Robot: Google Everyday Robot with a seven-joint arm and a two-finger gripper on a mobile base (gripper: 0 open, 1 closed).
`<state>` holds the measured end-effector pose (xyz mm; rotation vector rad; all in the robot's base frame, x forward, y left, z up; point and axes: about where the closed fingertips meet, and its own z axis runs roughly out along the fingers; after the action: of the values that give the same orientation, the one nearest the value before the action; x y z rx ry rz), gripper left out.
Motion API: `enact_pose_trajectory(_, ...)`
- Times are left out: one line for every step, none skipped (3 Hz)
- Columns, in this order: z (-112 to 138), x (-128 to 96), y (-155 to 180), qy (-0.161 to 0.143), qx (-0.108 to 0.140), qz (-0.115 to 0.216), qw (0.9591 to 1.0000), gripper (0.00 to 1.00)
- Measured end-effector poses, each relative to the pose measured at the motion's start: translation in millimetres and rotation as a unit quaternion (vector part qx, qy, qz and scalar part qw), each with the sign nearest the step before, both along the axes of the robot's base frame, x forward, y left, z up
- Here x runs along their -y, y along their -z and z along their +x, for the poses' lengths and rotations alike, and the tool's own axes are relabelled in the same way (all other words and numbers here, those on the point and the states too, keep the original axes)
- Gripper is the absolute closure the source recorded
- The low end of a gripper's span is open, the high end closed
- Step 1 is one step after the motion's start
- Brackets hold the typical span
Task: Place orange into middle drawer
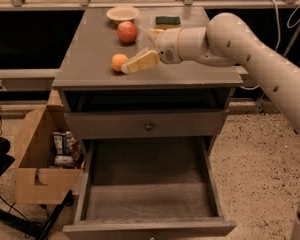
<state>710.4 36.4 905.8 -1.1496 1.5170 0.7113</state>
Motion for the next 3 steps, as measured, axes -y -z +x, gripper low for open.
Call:
enact_pose_trajectory(13.5,-40.3,9.8,-0.021,-0.004,-0.002,0.9998,0.00)
enact_pose_trajectory(21.1,-64.4,26.1,-0.034,-0.009,-0.011,0.9993,0.00)
enact_pose_trajectory(25.1,-80.9,44.8,-0.047,-0.016,-0.025,0.9984,0.18)
